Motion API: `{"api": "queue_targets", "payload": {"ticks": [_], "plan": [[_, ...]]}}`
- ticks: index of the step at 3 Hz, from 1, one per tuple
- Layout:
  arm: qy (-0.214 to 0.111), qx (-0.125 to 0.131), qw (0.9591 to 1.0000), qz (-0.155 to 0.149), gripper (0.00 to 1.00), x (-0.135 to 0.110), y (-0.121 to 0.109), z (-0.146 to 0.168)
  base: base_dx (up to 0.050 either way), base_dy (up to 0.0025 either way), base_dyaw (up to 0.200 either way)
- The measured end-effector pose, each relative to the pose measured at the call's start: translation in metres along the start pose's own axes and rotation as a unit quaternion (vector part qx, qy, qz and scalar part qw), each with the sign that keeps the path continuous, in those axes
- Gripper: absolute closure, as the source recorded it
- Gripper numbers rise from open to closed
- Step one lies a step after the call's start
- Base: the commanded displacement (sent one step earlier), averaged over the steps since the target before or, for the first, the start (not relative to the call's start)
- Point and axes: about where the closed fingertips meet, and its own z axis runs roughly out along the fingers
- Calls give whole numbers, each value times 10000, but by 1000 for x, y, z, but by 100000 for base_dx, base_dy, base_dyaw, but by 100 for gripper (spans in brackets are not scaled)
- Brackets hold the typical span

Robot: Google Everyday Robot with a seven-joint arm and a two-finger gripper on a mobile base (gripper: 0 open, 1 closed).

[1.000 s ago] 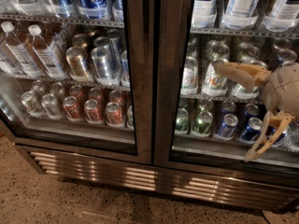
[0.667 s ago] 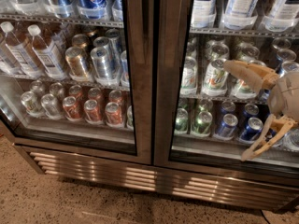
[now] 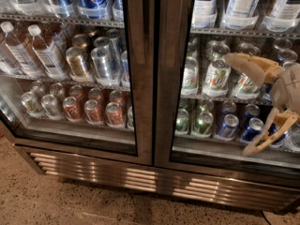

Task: Open right fridge door

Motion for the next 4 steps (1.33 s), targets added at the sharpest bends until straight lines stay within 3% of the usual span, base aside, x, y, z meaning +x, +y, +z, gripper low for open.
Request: {"api": "queue_targets", "payload": {"ticks": [1, 2, 3, 4], "plan": [[-4, 64, 9996, -267, 0, -34, -2, -5, 0, 0, 0], [76, 104, 9997, -228, 0, -45, -20, -5, 0, 0, 0], [84, 102, 9996, -236, 0, -46, -20, -5, 0, 0, 0], [107, 95, 9999, 58, 0, -26, -29, -3, 0, 0, 0]]}}
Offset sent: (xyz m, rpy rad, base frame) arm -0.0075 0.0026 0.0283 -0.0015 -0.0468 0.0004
